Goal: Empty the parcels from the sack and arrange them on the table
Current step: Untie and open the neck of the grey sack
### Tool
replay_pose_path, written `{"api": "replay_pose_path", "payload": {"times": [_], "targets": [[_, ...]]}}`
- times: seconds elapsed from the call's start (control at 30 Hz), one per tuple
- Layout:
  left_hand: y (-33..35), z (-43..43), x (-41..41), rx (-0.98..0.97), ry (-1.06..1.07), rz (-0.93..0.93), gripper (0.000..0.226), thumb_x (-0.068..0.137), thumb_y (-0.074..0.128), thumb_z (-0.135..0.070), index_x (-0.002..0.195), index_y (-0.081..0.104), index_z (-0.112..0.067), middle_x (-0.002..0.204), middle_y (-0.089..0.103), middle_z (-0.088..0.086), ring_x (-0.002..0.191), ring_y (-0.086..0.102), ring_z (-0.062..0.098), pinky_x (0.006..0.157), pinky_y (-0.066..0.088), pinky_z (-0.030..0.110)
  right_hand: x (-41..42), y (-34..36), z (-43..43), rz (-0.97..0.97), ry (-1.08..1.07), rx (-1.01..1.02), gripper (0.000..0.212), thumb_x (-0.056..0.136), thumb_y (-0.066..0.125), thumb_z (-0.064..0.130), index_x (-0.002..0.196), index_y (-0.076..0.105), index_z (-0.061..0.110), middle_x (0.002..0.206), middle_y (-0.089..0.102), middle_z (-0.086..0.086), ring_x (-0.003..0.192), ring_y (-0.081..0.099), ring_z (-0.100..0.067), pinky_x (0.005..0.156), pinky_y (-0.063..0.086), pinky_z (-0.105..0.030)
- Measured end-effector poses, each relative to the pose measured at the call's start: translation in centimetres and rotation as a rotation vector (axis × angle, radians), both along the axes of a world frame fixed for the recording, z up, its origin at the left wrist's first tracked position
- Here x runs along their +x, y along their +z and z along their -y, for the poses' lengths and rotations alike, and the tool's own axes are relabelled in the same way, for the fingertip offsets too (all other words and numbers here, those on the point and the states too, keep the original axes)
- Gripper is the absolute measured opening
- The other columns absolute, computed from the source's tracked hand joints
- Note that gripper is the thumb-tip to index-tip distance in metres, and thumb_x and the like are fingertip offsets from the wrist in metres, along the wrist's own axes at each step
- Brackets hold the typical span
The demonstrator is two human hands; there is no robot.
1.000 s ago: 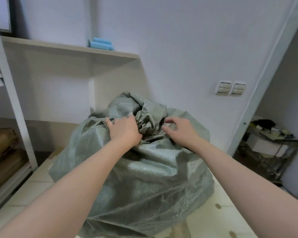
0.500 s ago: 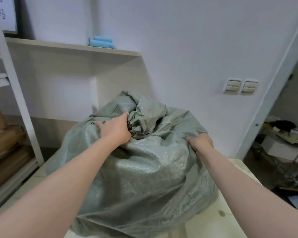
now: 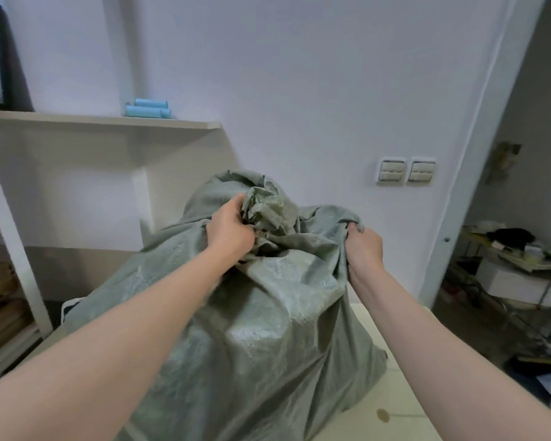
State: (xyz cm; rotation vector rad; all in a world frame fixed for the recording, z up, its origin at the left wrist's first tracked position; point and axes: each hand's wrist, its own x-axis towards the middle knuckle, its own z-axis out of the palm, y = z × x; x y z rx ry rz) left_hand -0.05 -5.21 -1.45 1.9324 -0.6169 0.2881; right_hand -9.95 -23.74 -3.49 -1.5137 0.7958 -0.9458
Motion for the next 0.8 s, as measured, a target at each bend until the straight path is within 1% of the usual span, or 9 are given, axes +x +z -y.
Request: {"api": "replay_pose_path", "payload": {"times": [0.1, 0.2, 0.33, 0.4, 0.47, 0.53, 0.67, 0.73, 0.8], "targets": [[1.0, 2.8, -0.1, -0.113, -0.102, 0.016, 0.051, 0.069, 0.061, -0.009, 0.101, 0.06, -0.049, 0.091, 0.072, -0.019, 0.094, 0.067, 0.016, 0.086, 0.055, 0.045, -1.7, 1.3, 1.7, 0.011, 0.01, -0.169, 0.029, 0.102, 0.04, 0.02, 0.088, 0.06, 0.005, 0.088, 0.058, -0.009, 0.084, 0.052, -0.022, 0.071, 0.035, -0.027], [2.3, 5.1, -0.1, -0.215, -0.151, 0.026, 0.051, 0.069, 0.065, -0.012, 0.102, 0.061, -0.051, 0.093, 0.072, -0.02, 0.096, 0.068, 0.014, 0.088, 0.056, 0.044, -3.2, 3.8, 3.2, -0.051, -0.033, -0.337, 0.034, 0.104, 0.037, 0.02, 0.098, 0.061, -0.003, 0.093, 0.053, -0.013, 0.088, 0.046, -0.019, 0.062, 0.023, -0.024], [5.1, 7.0, -1.4, -0.312, -0.227, 0.073, 0.048, 0.072, 0.066, 0.002, 0.106, 0.063, -0.031, 0.098, 0.072, -0.004, 0.094, 0.068, 0.023, 0.086, 0.055, 0.049, -5.1, 8.1, 4.1, -0.038, -0.094, -0.499, 0.035, 0.105, 0.037, 0.02, 0.085, 0.053, -0.005, 0.092, 0.054, -0.027, 0.091, 0.051, -0.034, 0.061, 0.019, -0.027], [6.4, 7.4, -1.7, -0.397, -0.243, 0.098, 0.045, 0.072, 0.071, 0.0, 0.103, 0.063, -0.031, 0.096, 0.072, -0.004, 0.094, 0.068, 0.022, 0.086, 0.055, 0.049, -5.6, 10.5, 3.9, -0.011, -0.095, -0.582, 0.036, 0.105, 0.038, 0.019, 0.079, 0.049, -0.003, 0.079, 0.051, -0.017, 0.074, 0.047, -0.028, 0.057, 0.025, -0.026], [7.2, 7.5, -1.9, -0.489, -0.278, 0.112, 0.04, 0.071, 0.076, -0.007, 0.099, 0.064, -0.034, 0.092, 0.073, -0.01, 0.093, 0.069, 0.015, 0.086, 0.056, 0.046, -5.6, 12.6, 3.7, 0.046, -0.063, -0.675, 0.035, 0.104, 0.039, 0.016, 0.072, 0.043, 0.004, 0.063, 0.039, -0.001, 0.058, 0.036, -0.009, 0.051, 0.032, -0.015], [7.0, 7.3, -1.7, -0.565, -0.335, 0.074, 0.038, 0.073, 0.076, -0.004, 0.101, 0.066, -0.027, 0.093, 0.074, -0.007, 0.093, 0.069, 0.014, 0.086, 0.056, 0.045, -5.0, 13.9, 3.3, 0.116, -0.042, -0.735, 0.036, 0.104, 0.041, 0.014, 0.068, 0.039, 0.009, 0.059, 0.033, 0.001, 0.051, 0.035, -0.004, 0.048, 0.031, -0.012], [3.8, 6.5, -1.2, -0.601, -0.343, -0.067, 0.04, 0.072, 0.078, -0.01, 0.098, 0.067, -0.039, 0.094, 0.073, -0.011, 0.095, 0.069, 0.014, 0.088, 0.056, 0.045, -3.1, 13.1, 1.7, 0.204, 0.118, -0.715, 0.042, 0.102, 0.045, 0.019, 0.062, 0.033, 0.022, 0.058, 0.033, 0.006, 0.049, 0.032, 0.0, 0.053, 0.029, -0.024], [1.2, 6.2, -0.4, -0.551, -0.351, -0.153, 0.043, 0.066, 0.084, -0.022, 0.096, 0.065, -0.047, 0.097, 0.073, -0.013, 0.097, 0.068, 0.015, 0.089, 0.055, 0.045, -1.9, 11.3, 1.0, 0.142, 0.192, -0.727, 0.043, 0.102, 0.046, 0.016, 0.061, 0.034, 0.023, 0.055, 0.034, 0.01, 0.047, 0.033, 0.002, 0.051, 0.028, -0.019], [-1.2, 5.7, 0.8, -0.449, -0.288, -0.185, 0.046, 0.066, 0.081, -0.025, 0.102, 0.063, -0.046, 0.101, 0.071, -0.016, 0.101, 0.066, 0.017, 0.092, 0.052, 0.045, -0.6, 8.9, 0.9, 0.038, 0.276, -0.739, 0.038, 0.101, 0.047, 0.019, 0.064, 0.043, 0.023, 0.058, 0.042, 0.013, 0.054, 0.039, 0.002, 0.057, 0.033, -0.02]]}}
